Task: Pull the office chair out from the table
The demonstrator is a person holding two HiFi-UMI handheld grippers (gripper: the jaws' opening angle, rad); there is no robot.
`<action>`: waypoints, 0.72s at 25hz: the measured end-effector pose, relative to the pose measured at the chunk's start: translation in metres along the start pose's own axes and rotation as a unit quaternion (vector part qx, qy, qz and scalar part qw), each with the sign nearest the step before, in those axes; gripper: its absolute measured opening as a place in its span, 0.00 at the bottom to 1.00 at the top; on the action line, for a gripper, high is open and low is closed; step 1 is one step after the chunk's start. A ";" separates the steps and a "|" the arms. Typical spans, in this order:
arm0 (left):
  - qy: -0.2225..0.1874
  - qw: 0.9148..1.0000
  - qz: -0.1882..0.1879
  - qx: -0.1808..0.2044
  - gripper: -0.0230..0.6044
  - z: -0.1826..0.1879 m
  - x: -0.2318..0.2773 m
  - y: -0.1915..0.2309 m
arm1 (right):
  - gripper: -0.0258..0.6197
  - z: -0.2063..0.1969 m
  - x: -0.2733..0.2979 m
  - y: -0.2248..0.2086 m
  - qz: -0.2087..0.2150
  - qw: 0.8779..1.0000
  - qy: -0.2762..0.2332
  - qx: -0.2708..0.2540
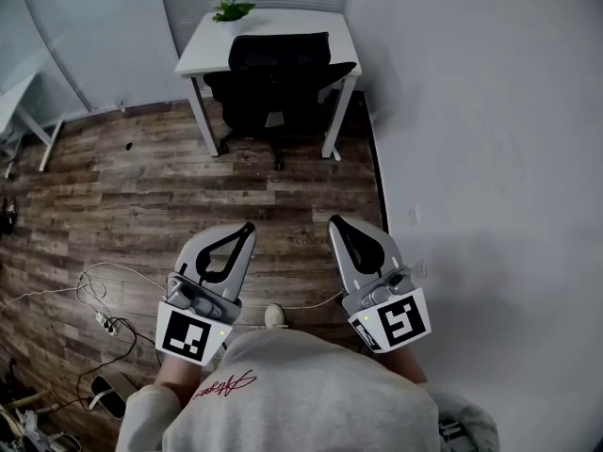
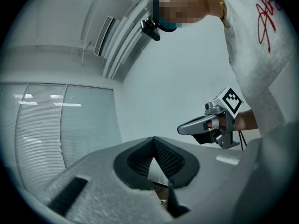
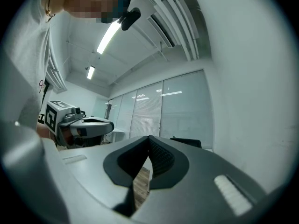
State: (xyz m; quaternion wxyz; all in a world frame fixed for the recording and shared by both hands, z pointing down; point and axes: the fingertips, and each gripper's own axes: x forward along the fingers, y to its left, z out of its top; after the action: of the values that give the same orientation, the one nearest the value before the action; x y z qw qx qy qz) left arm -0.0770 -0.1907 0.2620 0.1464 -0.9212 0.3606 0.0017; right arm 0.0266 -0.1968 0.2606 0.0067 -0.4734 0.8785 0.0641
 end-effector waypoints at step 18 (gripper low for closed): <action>-0.005 1.000 -0.017 -0.003 0.03 -0.023 0.012 0.034 | 0.04 -0.013 0.038 -0.003 -0.021 1.000 -0.001 0.006</action>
State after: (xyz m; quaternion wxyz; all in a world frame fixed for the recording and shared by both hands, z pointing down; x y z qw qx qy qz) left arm -0.0935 -0.2286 0.2730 0.1459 -0.9276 0.3437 0.0051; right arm 0.0089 -0.2313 0.2700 0.0118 -0.4915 0.8688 0.0589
